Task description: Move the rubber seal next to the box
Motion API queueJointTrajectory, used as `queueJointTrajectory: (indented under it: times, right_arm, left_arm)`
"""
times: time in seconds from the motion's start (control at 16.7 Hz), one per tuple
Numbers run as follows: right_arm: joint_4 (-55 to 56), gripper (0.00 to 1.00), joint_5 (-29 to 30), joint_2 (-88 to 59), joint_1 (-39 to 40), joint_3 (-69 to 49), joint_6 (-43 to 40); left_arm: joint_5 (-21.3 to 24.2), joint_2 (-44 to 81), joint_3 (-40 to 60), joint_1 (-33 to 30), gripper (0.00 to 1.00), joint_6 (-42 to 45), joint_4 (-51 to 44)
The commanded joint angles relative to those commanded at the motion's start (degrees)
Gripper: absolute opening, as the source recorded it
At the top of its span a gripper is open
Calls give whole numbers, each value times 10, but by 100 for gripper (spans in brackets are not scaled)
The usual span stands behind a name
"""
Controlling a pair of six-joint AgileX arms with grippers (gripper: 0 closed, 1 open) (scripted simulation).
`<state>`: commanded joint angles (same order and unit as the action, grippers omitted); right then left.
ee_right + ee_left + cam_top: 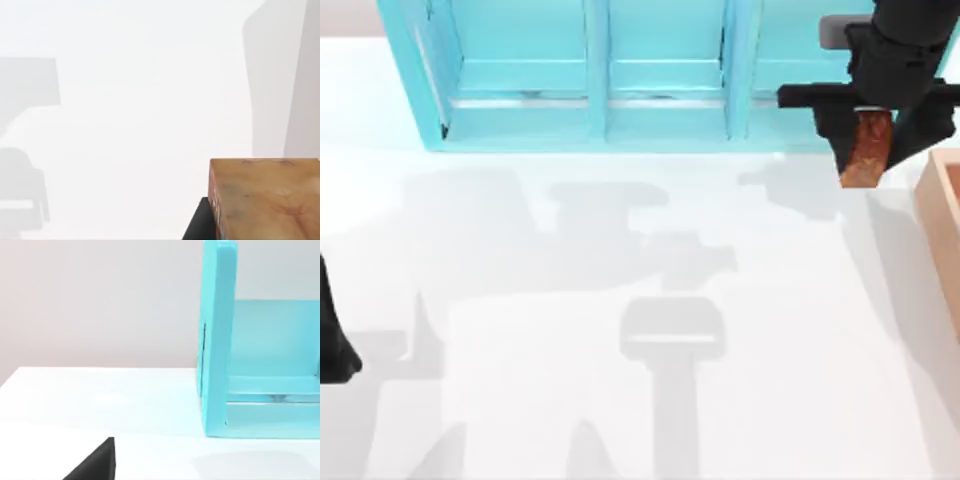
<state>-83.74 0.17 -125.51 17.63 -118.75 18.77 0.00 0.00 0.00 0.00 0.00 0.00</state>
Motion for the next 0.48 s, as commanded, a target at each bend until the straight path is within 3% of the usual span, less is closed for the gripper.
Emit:
queueJointTrajectory:
  times: [0.24,0.48]
  right_arm:
    - [-40,0,0,-14,-67,-59,-67]
    - [-44,0,-1,-14,-73,-64,-73]
  left_arm:
    - [0,0,0,0,100,0,0]
    - [0,0,0,0,100,0,0]
